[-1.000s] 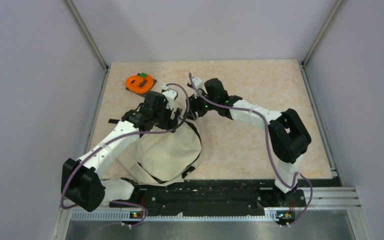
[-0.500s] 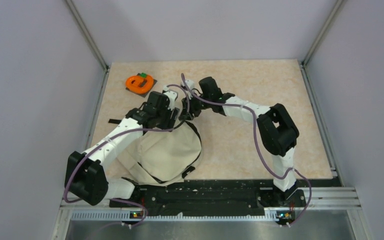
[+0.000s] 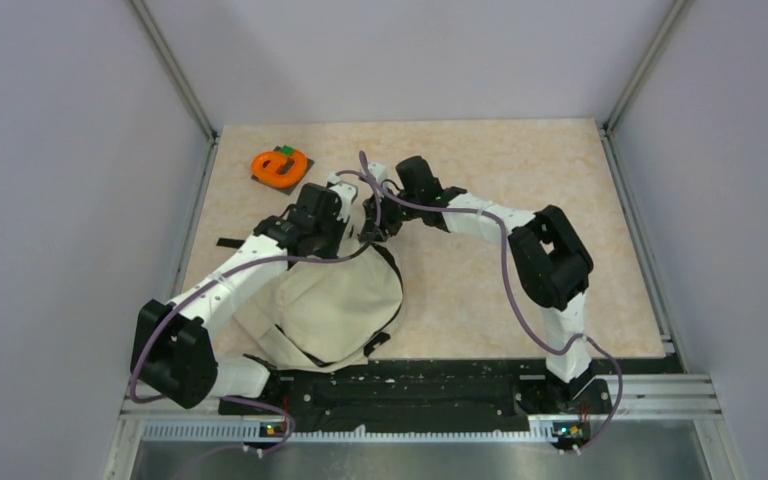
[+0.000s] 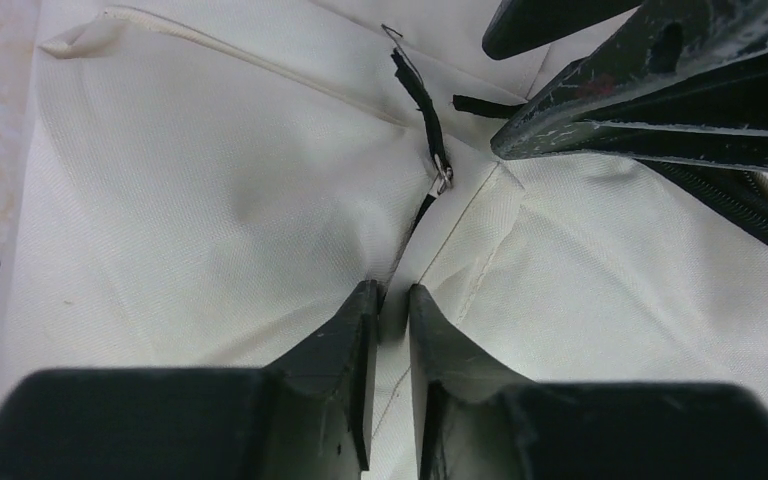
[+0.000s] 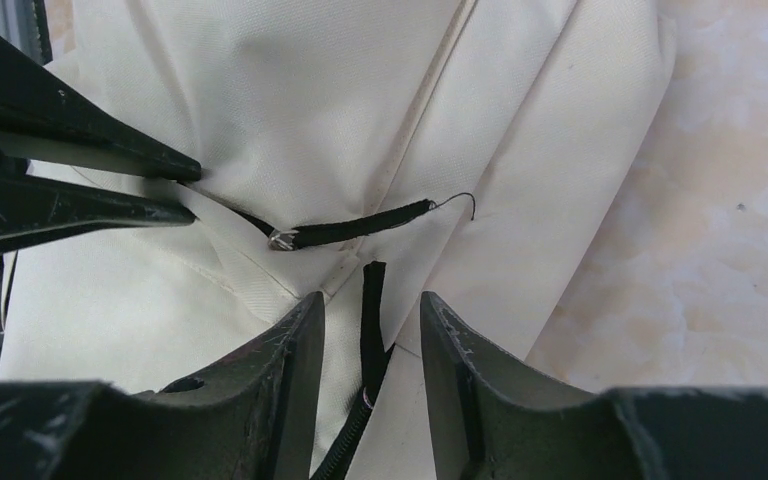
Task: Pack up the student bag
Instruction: Zip the student bag at the center of the board.
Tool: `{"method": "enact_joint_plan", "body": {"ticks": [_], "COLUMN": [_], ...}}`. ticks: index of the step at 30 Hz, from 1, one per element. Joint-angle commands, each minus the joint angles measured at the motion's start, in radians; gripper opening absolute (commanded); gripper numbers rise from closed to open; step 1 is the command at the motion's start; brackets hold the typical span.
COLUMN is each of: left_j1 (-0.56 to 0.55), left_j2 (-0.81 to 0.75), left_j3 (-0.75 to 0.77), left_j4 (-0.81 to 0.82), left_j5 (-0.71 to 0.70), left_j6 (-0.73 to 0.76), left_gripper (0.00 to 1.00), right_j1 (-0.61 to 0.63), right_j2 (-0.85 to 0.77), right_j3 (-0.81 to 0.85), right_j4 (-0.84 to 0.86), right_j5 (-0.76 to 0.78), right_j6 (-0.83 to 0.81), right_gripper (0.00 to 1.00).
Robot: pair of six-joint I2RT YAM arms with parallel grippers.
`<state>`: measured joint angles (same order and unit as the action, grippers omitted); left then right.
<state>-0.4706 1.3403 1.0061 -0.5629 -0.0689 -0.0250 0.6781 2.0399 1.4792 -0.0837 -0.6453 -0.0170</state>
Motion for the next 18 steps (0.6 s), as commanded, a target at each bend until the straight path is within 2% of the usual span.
{"method": "enact_joint_plan", "body": {"ticks": [1, 4, 10, 18], "left_j1": [0.000, 0.000, 0.001, 0.000], "left_j2": [0.011, 0.006, -0.006, -0.010], "left_j3": [0.034, 0.034, 0.032, 0.034], "left_j4": [-0.006, -0.006, -0.008, -0.009], "left_j5": [-0.007, -0.011, -0.017, -0.022], "left_j6": [0.005, 0.005, 0.005, 0.005], "left_gripper": [0.14, 0.00, 0.00, 0.00], "right_j1": [-0.005, -0.004, 0.000, 0.021], "right_j2": [-0.023, -0.010, 0.011, 0.045], "right_j3": [-0.007, 0.006, 0.018, 0.069], "right_j4": [0.041, 0.034, 0.036, -0.031], "right_j5": [0.001, -0.021, -0.045, 0.003], "right_j6": [-0.019, -0.026, -0.029, -0.067], "right_gripper": [0.40, 0.41, 0.40, 0.34]}}
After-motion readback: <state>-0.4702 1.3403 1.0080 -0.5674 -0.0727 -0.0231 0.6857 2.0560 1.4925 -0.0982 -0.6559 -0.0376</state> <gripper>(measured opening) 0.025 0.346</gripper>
